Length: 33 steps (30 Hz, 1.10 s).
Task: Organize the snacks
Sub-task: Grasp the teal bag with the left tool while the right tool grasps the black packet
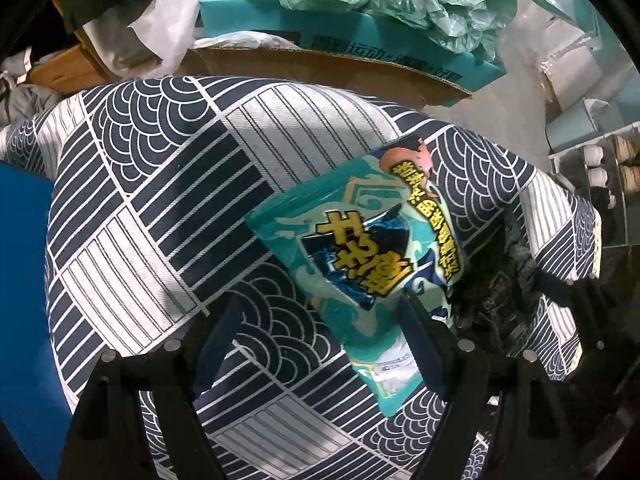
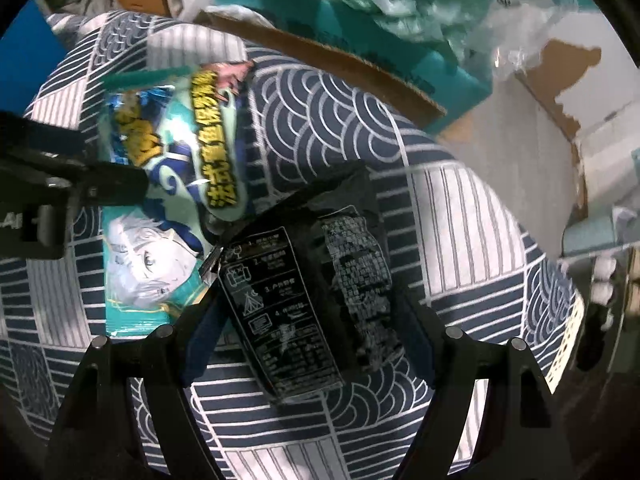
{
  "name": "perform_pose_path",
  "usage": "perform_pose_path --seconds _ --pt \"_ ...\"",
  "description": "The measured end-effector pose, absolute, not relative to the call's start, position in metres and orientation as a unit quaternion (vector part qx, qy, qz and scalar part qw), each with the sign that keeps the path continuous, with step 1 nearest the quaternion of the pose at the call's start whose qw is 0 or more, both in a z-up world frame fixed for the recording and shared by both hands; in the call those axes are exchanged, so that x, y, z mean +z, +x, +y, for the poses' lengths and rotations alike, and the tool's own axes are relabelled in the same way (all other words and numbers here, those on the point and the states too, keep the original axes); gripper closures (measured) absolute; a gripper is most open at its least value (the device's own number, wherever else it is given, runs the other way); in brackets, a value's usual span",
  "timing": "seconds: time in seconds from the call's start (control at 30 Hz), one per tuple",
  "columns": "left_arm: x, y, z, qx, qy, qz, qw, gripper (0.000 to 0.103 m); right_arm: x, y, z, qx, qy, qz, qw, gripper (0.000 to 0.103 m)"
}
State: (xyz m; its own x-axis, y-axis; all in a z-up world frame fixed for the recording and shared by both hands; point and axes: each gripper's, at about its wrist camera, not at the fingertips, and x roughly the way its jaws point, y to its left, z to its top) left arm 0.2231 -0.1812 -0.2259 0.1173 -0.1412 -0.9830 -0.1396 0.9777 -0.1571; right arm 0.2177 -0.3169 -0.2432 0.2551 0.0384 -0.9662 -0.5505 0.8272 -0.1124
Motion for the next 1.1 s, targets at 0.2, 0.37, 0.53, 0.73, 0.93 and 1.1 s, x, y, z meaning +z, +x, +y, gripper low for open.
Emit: perform_pose_path --seconds 0.2,0.37,0.53,0.73,0.93,1.1 --pt "-0.226 0.225 -0.188 0.002 -0.140 0.661 0.737 0.021 -0.238 0.221 -0.336 0.195 -0.152 0.596 0.764 0.033" --pt "-0.230 0.228 -0.197 0.013 -0.193 0.655 0.731 0.020 -0.237 0.218 -0.350 0.185 -0.111 0.608 0.764 0.034" --pt "-0.237 0.231 -0.211 0.043 -0.234 0.653 0.719 0.015 -0.229 0.215 -0.358 0.181 -0.094 0.604 0.770 0.034" --pt "-0.244 0.239 -0.224 0.066 -0.249 0.650 0.715 0.012 -0.220 0.214 -0.372 0.174 -0.078 0.600 0.777 0.034" --pt "-0.248 0.246 -0.237 0.079 -0.227 0.664 0.708 0.006 -0.208 0.213 -0.391 0.167 -0.049 0.592 0.787 0.034" --pt "-0.252 0.253 -0.249 0.082 -0.202 0.667 0.712 0.005 -0.205 0.212 -0.398 0.166 -0.037 0.588 0.791 0.034"
